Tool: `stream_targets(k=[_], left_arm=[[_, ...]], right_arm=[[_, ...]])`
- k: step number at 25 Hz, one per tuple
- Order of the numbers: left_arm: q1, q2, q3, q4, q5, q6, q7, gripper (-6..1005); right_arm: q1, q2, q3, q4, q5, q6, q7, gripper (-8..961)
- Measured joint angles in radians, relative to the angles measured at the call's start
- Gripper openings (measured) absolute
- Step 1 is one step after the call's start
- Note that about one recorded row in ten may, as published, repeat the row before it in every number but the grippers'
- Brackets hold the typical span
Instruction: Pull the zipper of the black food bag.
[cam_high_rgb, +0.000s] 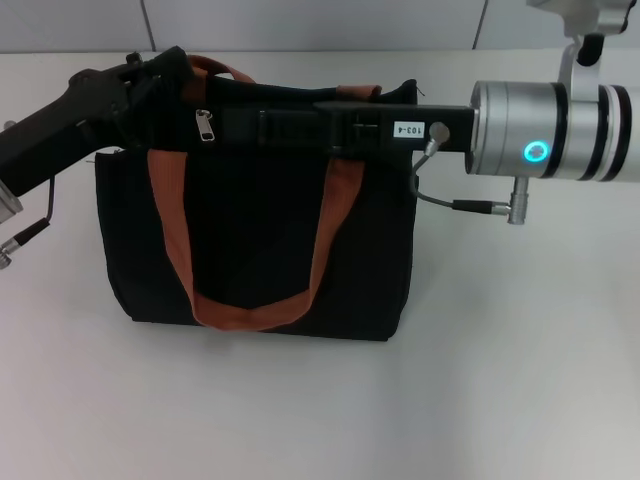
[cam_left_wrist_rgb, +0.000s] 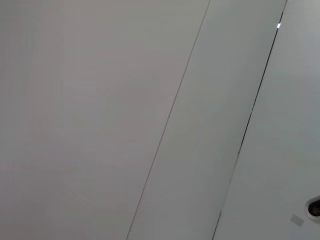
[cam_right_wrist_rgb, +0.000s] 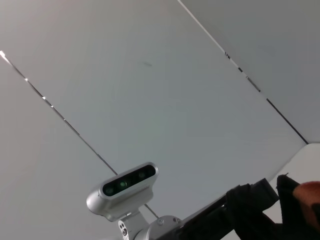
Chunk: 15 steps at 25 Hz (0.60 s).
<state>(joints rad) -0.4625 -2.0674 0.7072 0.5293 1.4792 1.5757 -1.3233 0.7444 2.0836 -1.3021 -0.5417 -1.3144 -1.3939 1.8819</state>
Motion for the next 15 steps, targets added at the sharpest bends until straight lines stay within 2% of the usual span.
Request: stream_targets(k=[7, 15], left_arm=[[-0.011, -0.001, 0.004, 0.006, 0.004, -0.003, 0.0, 21], [-0.024, -0.004, 0.02, 0.026, -0.002, 0.014, -0.011, 21]], right_arm=[[0.034, 0.0, -0.082, 0.002, -0.002, 0.06, 0.052, 709], [0.038, 0.0, -0.084, 0.0, 0.002, 0.09, 0.056, 709]])
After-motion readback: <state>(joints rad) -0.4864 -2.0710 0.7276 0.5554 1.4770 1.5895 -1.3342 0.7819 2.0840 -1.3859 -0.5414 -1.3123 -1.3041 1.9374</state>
